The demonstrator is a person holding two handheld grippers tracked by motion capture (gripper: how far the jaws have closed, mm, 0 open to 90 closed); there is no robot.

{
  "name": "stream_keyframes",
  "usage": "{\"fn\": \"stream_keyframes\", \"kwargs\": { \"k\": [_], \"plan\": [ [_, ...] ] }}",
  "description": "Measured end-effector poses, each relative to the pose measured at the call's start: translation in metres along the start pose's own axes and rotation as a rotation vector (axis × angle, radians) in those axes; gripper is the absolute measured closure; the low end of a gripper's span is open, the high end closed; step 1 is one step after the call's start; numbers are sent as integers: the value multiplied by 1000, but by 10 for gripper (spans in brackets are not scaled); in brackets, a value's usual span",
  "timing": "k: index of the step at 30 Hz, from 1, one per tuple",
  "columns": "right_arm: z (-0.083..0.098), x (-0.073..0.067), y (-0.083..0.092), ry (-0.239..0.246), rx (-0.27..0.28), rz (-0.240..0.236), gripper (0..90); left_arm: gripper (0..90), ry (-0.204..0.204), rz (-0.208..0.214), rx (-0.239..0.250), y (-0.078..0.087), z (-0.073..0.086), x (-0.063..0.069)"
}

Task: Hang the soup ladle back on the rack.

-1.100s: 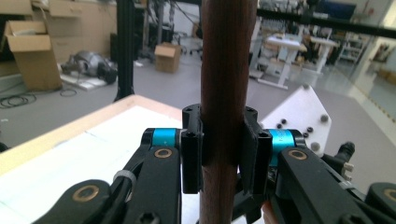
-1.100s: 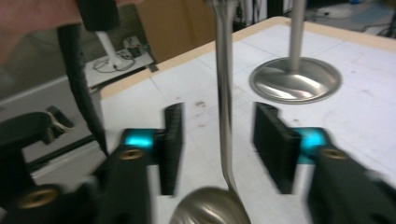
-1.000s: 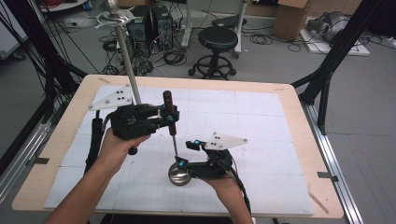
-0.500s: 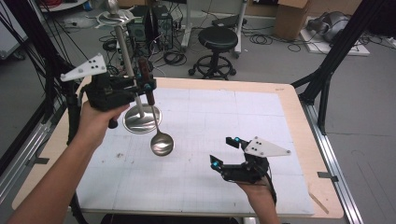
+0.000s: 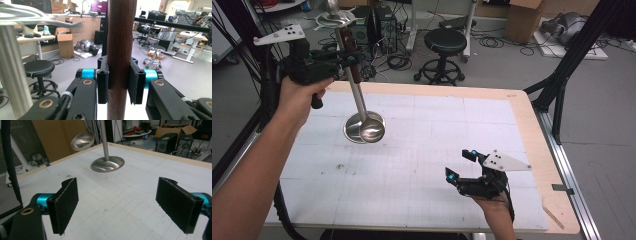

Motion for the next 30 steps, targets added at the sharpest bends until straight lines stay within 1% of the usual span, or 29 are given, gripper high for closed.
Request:
{"fn": "stream_keyframes", "kwargs": {
  "k": [8,11,15,20,23,25,27,30],
  "plan": [
    [0,2,2,-5,5,1,171,730,32,6,0,-5,-1,-12],
    [0,3,4,-6,12,0,171,730,30,5,-9,-8,-1,-15],
    [0,5,5,-10,14,1,172,730,36,10,-1,-9,-2,-18],
    [1,6,5,-6,12,6,171,730,39,7,4,-9,-5,-22],
    [0,6,6,-10,12,9,171,730,40,-2,-1,-9,-5,-24],
    [0,6,6,-4,14,10,172,730,42,-9,-7,-9,-4,-26],
    [0,6,6,-1,15,12,172,730,45,-18,-6,-9,-4,-28],
    [0,6,7,0,11,13,172,730,48,-19,-2,-8,-4,-29]
  ]
}}
Point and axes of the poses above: each handheld gripper's, and its own axes: y roughly backward along the jaws, z roughly out of its underside, x roughly to its right, the point moved 5 cm from there along -y, roughly forward along the jaws, and after that the axes turned 10 degrees about y, right-handed, at the moved point
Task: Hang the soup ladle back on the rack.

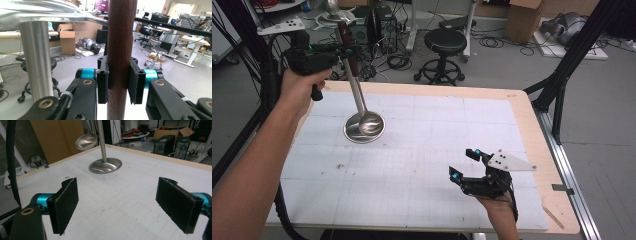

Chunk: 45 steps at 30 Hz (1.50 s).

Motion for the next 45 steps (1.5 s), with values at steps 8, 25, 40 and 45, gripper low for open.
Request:
{"fn": "stream_keyframes", "kwargs": {
  "k": [8,25,40,45],
  "plan": [
    [0,0,1,1,6,-1,172,729,-4,-21,-14,-2,2,-4],
    [1,3,4,2,-1,23,172,473,-37,-95,29,29,22,-1],
    [9,14,16,7,-19,88,172,286,-68,-125,40,92,94,13],
    [11,16,20,1,-21,108,172,203,-50,-143,39,104,125,17]
  ]
}}
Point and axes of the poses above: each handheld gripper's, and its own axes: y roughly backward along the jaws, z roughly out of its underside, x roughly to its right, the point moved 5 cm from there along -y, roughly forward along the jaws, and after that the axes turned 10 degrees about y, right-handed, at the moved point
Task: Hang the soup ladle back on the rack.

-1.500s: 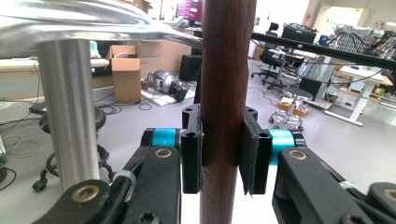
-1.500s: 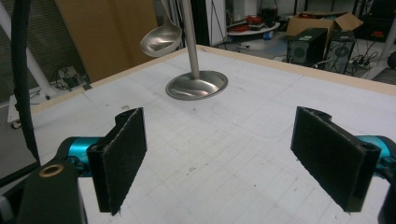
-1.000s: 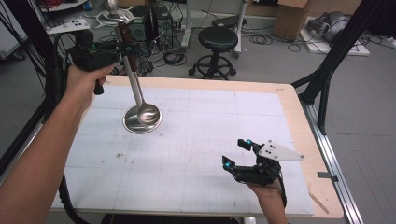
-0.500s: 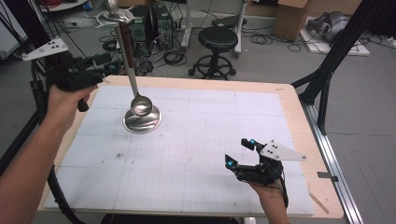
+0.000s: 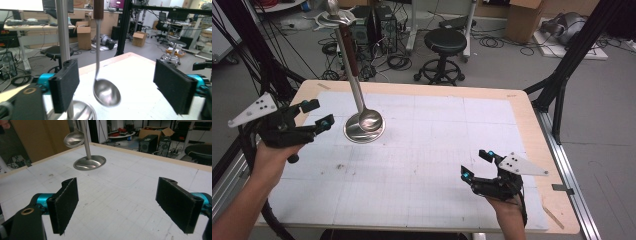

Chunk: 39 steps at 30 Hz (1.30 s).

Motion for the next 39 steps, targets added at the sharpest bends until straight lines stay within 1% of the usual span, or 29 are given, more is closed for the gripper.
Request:
{"fn": "stream_keyframes", "kwargs": {
  "k": [1,3,4,5,9,11,12,14,17,18,24,25,29,34,39],
  "plan": [
    [0,0,0,5,5,2,172,191,-7,3,4,3,5,0],
    [1,0,1,5,0,7,172,184,-2,-2,11,8,16,1],
    [1,0,2,4,-3,8,172,184,2,-1,6,10,22,1],
    [2,0,3,8,-8,12,172,185,-4,-6,-2,11,30,2],
    [7,-1,5,-1,1,15,172,192,-2,-10,-10,16,50,3],
    [9,-1,6,-8,-1,16,172,194,0,-20,-14,18,60,3],
    [10,-2,6,-7,-3,17,172,195,-3,-29,-12,20,64,3],
    [12,-3,7,-9,-8,15,172,200,4,-42,0,22,72,2],
    [13,-2,7,-6,-6,17,172,202,11,-56,1,24,81,0],
    [13,-2,7,-13,-9,16,172,202,17,-56,2,25,84,0],
    [14,-4,5,-5,-11,16,172,203,21,-81,-2,33,96,-5],
    [14,-5,5,-10,-15,15,172,203,20,-84,0,34,97,-5],
    [15,-5,3,-7,-16,16,172,204,7,-97,9,38,97,-7],
    [16,-4,2,-10,-18,24,172,207,14,-103,20,41,97,-9],
    [17,-6,3,-12,-22,25,172,208,15,-105,11,42,99,-9]
  ]
}}
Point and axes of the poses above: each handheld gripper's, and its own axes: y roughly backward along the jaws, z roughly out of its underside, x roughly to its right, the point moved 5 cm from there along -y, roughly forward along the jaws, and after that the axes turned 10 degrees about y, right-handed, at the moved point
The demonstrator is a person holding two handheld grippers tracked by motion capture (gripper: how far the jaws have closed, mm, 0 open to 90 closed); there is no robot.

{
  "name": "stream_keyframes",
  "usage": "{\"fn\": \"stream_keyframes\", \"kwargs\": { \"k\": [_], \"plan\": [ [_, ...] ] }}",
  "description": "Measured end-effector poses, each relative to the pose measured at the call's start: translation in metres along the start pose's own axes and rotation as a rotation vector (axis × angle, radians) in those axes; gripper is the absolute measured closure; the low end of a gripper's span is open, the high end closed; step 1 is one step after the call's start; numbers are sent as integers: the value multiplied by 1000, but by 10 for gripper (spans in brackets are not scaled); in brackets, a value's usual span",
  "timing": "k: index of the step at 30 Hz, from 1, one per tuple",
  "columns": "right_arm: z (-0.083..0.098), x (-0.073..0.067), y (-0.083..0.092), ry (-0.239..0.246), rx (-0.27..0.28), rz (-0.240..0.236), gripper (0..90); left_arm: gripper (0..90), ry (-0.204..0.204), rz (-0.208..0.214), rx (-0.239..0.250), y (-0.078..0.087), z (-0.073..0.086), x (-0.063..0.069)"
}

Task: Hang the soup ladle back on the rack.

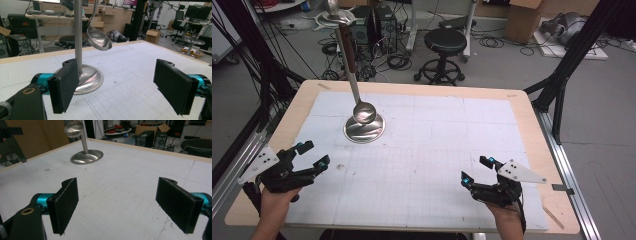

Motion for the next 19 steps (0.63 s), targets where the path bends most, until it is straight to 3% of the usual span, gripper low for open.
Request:
{"fn": "stream_keyframes", "kwargs": {
  "k": [19],
  "plan": [
    [1,2,1,-7,-3,2,172,202,9,14,-36,-6,11,0]
  ]
}}
Point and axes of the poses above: each handheld gripper's, and its own axes: y roughly backward along the jaws, z roughly out of its underside, x roughly to its right, the point moved 5 cm from there along -y, roughly forward along the jaws, and after that the axes turned 10 degrees about y, right-handed, at the moved point
